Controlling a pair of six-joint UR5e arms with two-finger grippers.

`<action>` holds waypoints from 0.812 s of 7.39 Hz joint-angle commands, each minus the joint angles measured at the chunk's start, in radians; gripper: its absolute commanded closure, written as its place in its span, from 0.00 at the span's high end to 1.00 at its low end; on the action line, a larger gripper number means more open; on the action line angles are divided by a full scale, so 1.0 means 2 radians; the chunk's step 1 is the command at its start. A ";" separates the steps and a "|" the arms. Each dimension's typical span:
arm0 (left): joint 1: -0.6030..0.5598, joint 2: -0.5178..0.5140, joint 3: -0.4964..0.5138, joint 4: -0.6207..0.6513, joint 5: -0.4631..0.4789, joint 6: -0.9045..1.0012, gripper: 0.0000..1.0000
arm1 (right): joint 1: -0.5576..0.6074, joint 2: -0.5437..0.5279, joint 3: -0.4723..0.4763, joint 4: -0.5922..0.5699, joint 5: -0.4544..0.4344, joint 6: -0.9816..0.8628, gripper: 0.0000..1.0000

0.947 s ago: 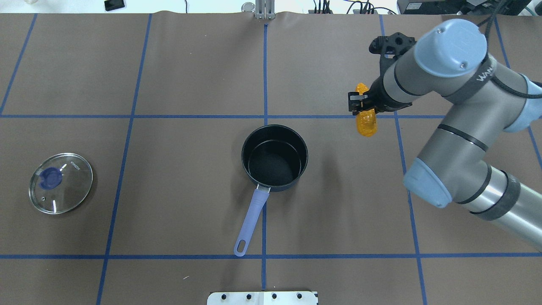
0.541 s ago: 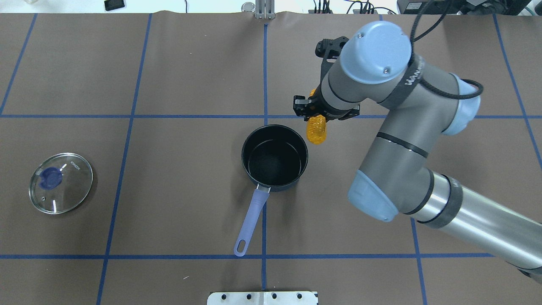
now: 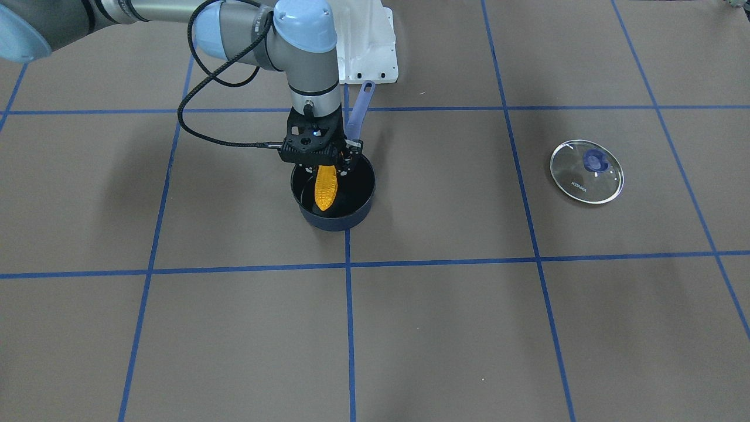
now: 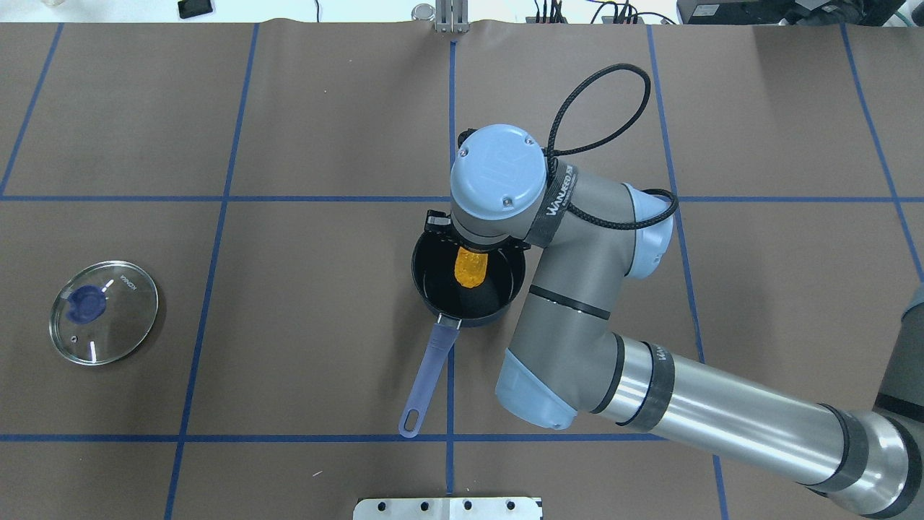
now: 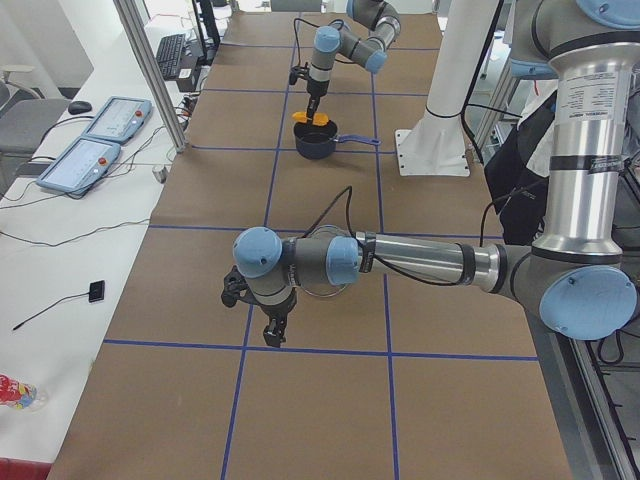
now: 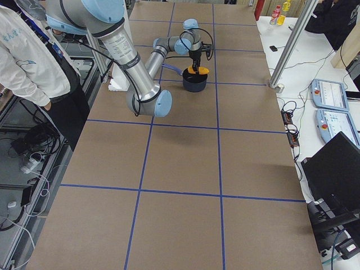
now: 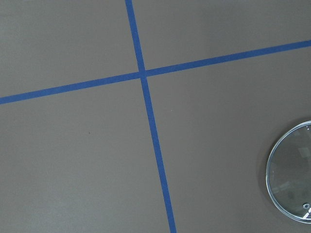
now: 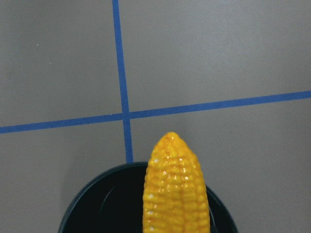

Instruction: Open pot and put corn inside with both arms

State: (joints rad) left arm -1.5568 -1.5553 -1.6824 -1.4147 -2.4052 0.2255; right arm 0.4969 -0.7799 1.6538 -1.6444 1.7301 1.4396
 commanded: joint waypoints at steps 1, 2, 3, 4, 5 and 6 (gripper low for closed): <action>0.001 0.003 0.001 -0.001 0.000 0.000 0.99 | -0.017 -0.002 -0.010 -0.001 -0.023 0.084 0.11; 0.001 0.003 0.000 -0.001 0.000 0.001 0.99 | -0.020 -0.008 -0.010 0.000 -0.032 0.087 0.34; 0.001 0.003 0.000 -0.001 0.000 0.000 0.99 | -0.020 -0.007 -0.011 0.001 -0.033 0.087 0.67; 0.001 0.003 0.000 -0.001 0.000 0.001 0.99 | -0.021 -0.007 -0.010 0.002 -0.034 0.087 1.00; 0.001 0.003 0.000 -0.001 0.000 0.001 0.99 | -0.021 -0.006 -0.007 0.002 -0.034 0.084 1.00; 0.001 0.003 0.000 -0.001 0.000 0.001 0.99 | -0.019 -0.004 0.000 0.000 -0.032 0.076 1.00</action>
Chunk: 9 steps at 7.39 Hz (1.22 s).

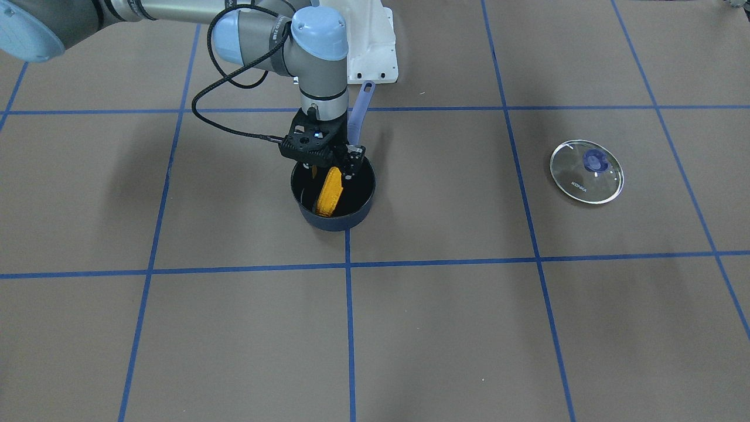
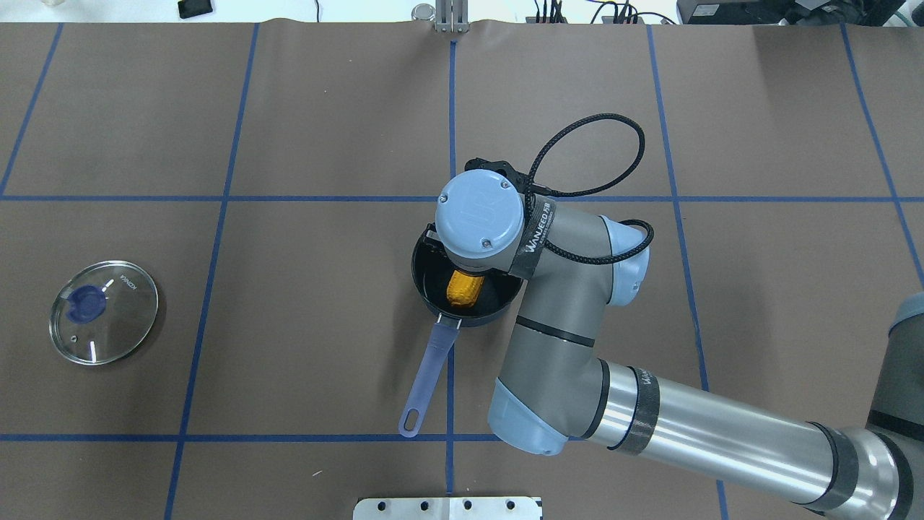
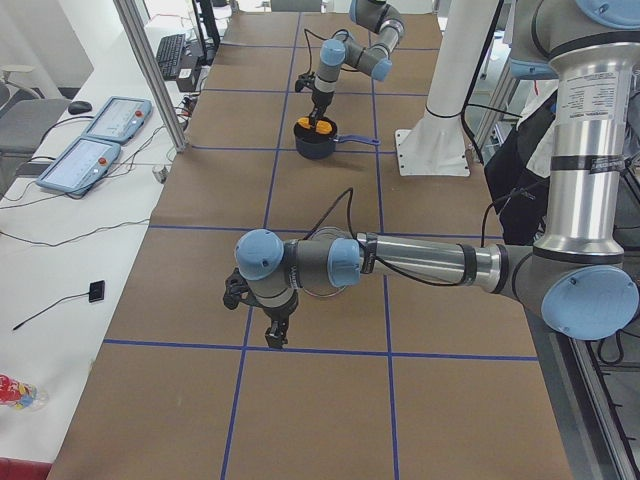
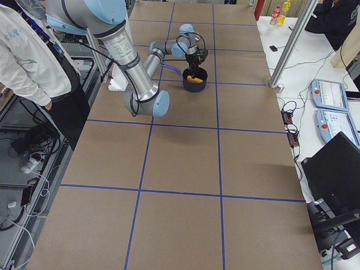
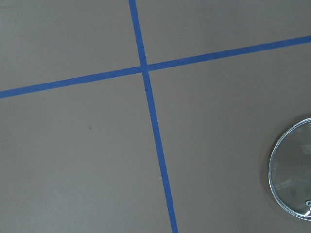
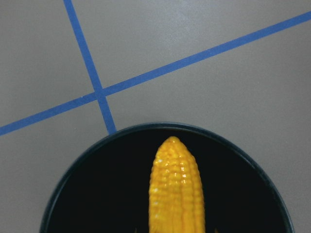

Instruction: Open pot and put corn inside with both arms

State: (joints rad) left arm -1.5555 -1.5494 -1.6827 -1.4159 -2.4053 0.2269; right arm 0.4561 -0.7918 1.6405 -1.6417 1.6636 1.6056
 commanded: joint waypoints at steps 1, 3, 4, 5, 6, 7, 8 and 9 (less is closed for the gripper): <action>-0.001 0.002 0.000 0.000 0.000 0.000 0.99 | 0.016 0.002 0.017 -0.002 0.007 -0.036 1.00; -0.001 0.003 0.000 0.000 0.001 0.001 0.99 | 0.100 -0.007 0.019 -0.005 0.093 -0.136 1.00; 0.000 0.003 0.000 0.001 0.005 0.001 0.99 | 0.156 -0.027 0.019 -0.011 0.143 -0.210 1.00; -0.001 0.004 0.000 0.003 0.006 0.000 0.99 | 0.212 -0.049 0.018 -0.011 0.184 -0.296 1.00; -0.001 0.008 0.002 0.008 0.007 0.000 0.99 | 0.263 -0.070 0.017 -0.011 0.219 -0.369 1.00; -0.006 0.015 0.003 0.007 0.005 -0.001 0.99 | 0.302 -0.092 0.014 -0.011 0.238 -0.436 1.00; -0.023 0.018 0.005 0.006 0.005 0.000 0.99 | 0.338 -0.117 0.013 -0.012 0.249 -0.507 1.00; -0.031 0.022 0.003 0.003 0.005 0.001 0.99 | 0.374 -0.145 0.013 -0.011 0.272 -0.571 1.00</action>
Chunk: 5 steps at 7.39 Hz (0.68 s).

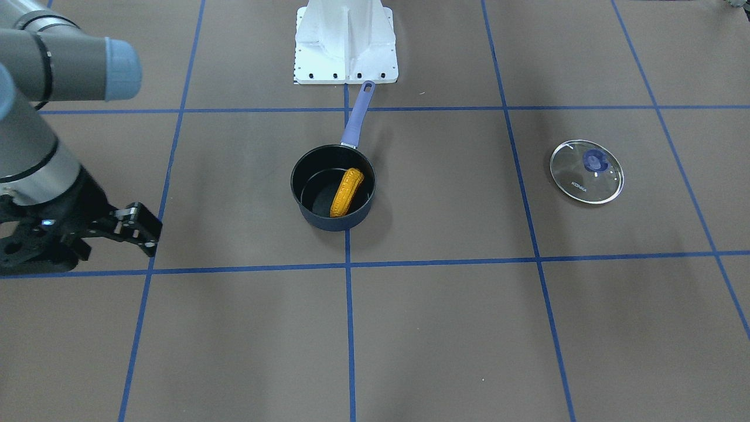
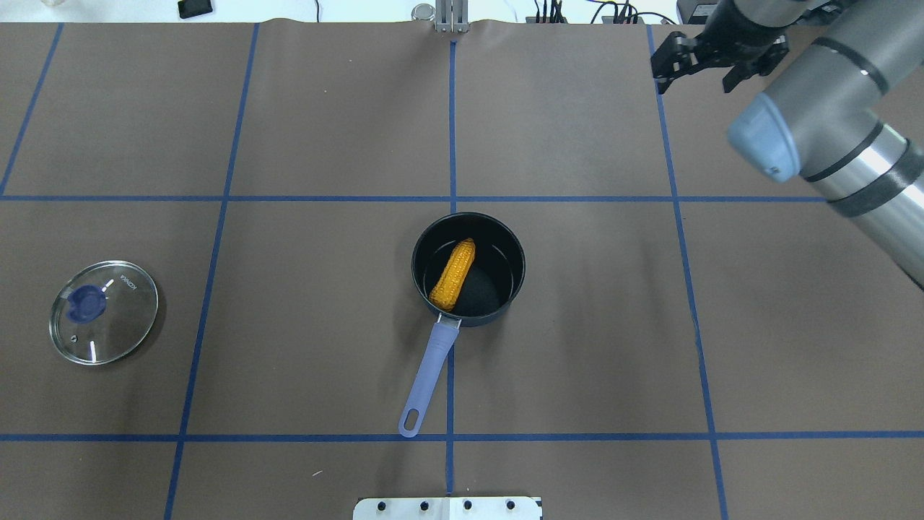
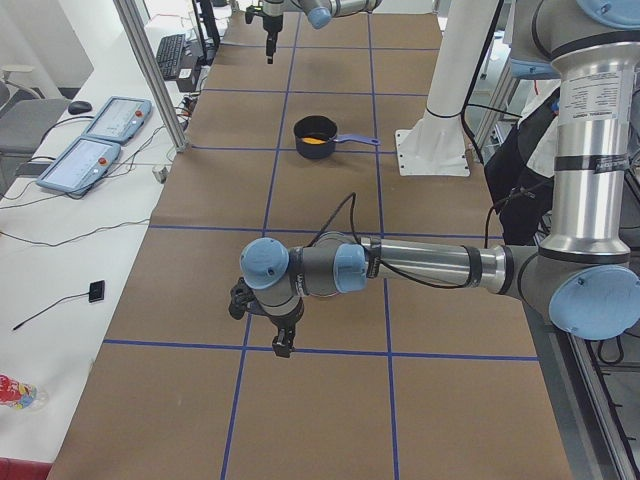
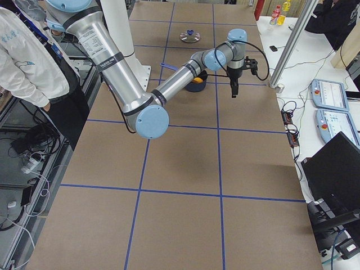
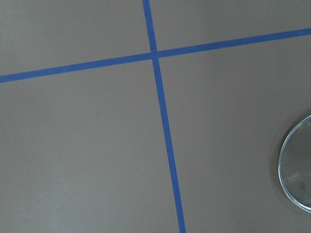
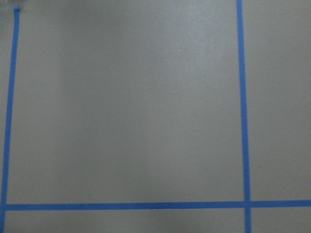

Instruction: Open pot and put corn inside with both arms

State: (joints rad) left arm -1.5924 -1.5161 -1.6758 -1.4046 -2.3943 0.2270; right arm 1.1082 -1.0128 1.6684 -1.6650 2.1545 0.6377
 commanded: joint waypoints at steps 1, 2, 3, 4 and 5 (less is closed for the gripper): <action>-0.018 0.006 -0.002 -0.003 0.000 0.001 0.99 | 0.081 -0.067 0.001 0.000 0.039 -0.153 1.00; -0.018 0.007 -0.004 -0.004 0.000 0.002 0.99 | 0.108 -0.101 0.001 0.000 0.039 -0.212 1.00; -0.018 0.009 -0.007 -0.004 0.000 0.002 0.99 | 0.136 -0.147 0.001 0.005 0.039 -0.274 1.00; -0.017 0.009 -0.007 -0.004 0.000 0.002 0.99 | 0.164 -0.185 0.001 0.005 0.039 -0.341 1.00; -0.017 0.009 -0.005 -0.004 0.001 0.002 0.99 | 0.184 -0.226 0.001 0.006 0.039 -0.390 1.00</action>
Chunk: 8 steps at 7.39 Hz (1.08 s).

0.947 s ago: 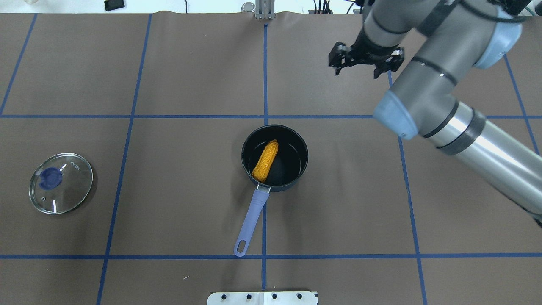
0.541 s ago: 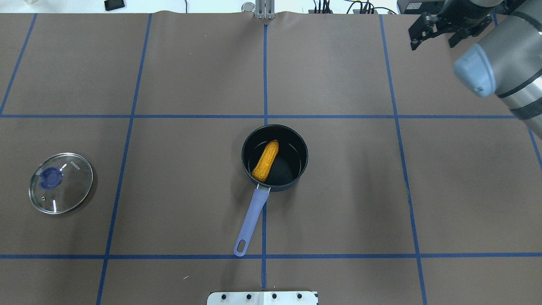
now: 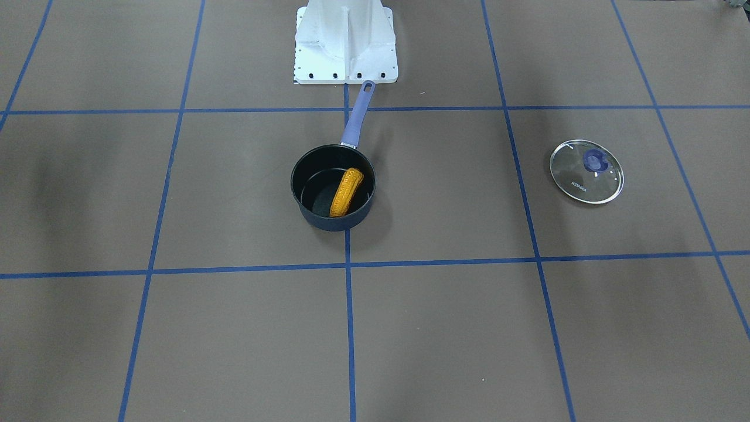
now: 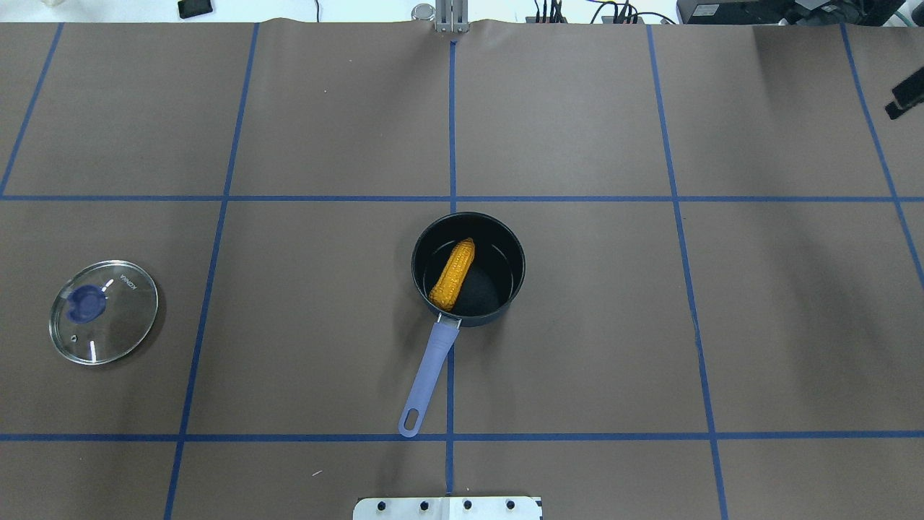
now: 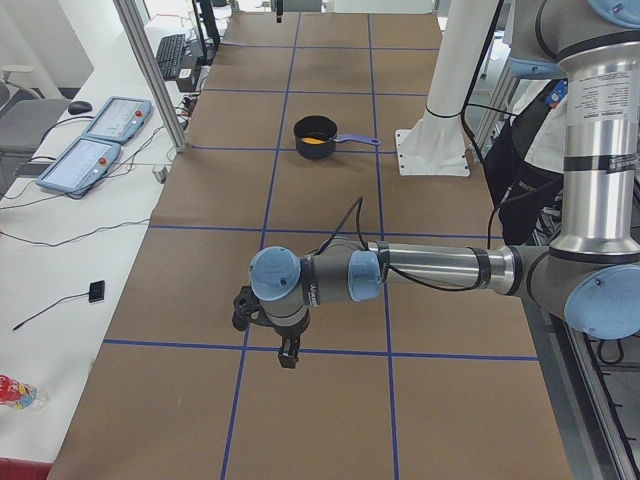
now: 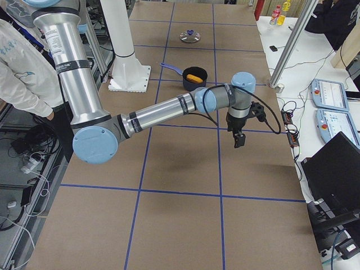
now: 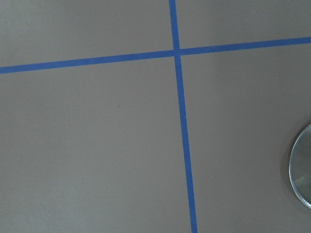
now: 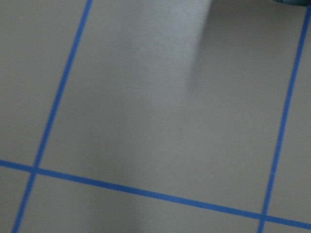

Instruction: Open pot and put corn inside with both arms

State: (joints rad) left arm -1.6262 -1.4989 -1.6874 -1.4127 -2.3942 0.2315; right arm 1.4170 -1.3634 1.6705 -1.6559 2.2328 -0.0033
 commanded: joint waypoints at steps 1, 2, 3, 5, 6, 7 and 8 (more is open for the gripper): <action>0.000 0.005 0.000 0.000 0.001 0.000 0.99 | 0.048 -0.084 0.002 0.000 0.000 -0.092 1.00; 0.000 0.010 0.000 0.000 0.001 0.000 0.99 | 0.057 -0.128 0.004 0.003 -0.001 -0.089 1.00; 0.000 0.010 0.000 0.000 0.001 0.000 0.99 | 0.064 -0.134 0.002 0.003 0.009 -0.088 1.00; -0.001 0.012 0.000 0.000 0.001 0.000 0.99 | 0.068 -0.134 -0.002 0.003 0.008 -0.086 1.00; 0.000 0.012 0.000 0.000 0.001 0.000 0.99 | 0.069 -0.131 0.002 0.004 0.008 -0.085 1.00; 0.000 0.012 0.000 0.000 0.001 -0.001 0.99 | 0.069 -0.130 0.003 0.004 0.009 -0.085 1.00; 0.000 0.012 0.001 0.000 0.001 -0.001 0.99 | 0.069 -0.131 0.002 0.004 0.008 -0.085 1.00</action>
State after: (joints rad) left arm -1.6264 -1.4758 -1.6872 -1.4128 -2.3930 0.2307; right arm 1.5546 -1.6251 1.6744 -1.6478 2.2494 -0.1737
